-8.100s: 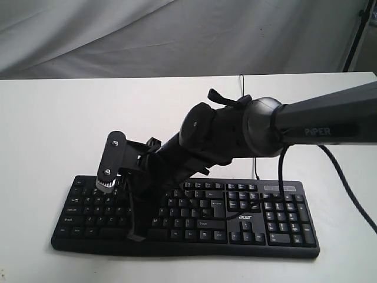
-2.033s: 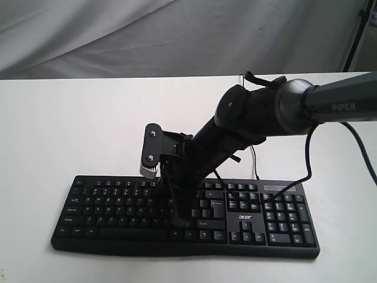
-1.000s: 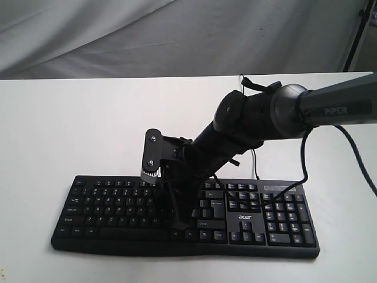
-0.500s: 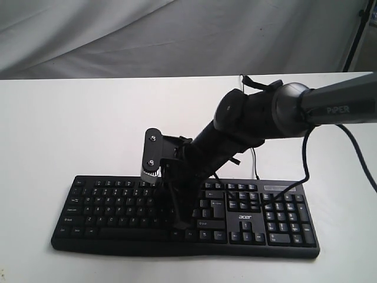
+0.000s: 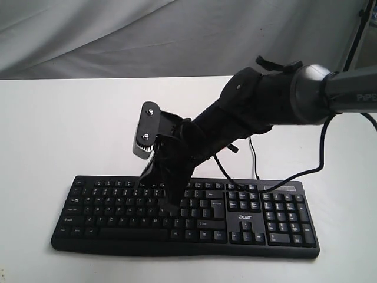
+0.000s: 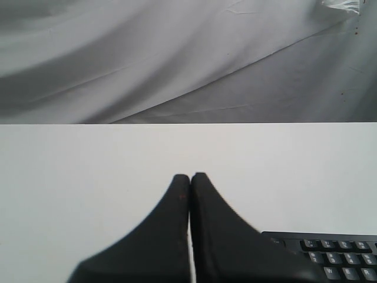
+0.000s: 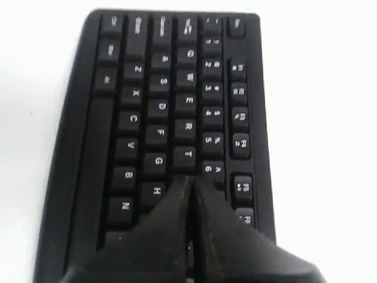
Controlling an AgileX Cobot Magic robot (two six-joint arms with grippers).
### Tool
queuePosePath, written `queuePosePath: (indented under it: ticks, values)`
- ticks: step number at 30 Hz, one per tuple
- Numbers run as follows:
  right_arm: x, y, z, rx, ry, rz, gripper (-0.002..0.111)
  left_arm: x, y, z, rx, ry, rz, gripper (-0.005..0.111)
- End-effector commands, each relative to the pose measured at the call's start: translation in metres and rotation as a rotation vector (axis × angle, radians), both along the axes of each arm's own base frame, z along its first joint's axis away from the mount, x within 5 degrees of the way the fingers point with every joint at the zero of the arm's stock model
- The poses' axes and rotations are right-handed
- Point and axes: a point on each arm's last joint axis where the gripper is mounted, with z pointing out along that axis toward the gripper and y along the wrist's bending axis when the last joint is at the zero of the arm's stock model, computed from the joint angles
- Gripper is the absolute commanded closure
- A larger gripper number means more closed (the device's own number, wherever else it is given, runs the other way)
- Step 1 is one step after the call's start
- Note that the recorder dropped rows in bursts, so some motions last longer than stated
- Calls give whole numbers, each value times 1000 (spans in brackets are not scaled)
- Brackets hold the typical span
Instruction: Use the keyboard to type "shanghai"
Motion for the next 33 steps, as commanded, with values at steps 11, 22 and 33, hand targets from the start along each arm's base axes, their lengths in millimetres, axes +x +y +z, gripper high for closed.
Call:
queuePosePath:
  ticks: [11, 22, 33]
  values:
    - [-44, -1, 121, 286, -97, 11, 108, 0, 0, 0, -5, 1, -4, 106]
    - [-131, -44, 210, 554, -366, -239, 108, 0, 0, 0, -5, 1, -4, 106]
    - [-261, -90, 297, 810, -705, -157, 108, 0, 0, 0, -5, 1, -4, 106]
